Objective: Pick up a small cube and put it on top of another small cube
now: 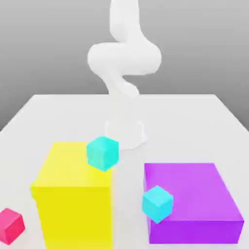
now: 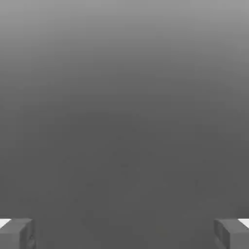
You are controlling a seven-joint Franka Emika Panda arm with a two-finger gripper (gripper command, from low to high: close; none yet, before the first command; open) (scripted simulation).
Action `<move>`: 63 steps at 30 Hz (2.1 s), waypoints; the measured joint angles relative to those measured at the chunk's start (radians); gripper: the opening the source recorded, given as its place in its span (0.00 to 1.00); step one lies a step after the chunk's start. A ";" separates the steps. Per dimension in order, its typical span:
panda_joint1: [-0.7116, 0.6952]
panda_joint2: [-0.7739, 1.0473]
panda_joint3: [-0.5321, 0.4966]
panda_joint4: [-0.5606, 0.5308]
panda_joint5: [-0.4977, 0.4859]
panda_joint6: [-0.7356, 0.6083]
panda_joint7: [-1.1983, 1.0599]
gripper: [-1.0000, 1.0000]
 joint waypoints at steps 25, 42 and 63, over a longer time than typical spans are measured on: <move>-0.558 0.745 -0.033 -0.374 -0.035 0.441 1.078 0.50; -0.579 1.009 -0.020 -0.368 0.026 0.648 1.123 0.00; -0.368 0.578 0.104 -0.087 0.207 -0.013 1.216 0.00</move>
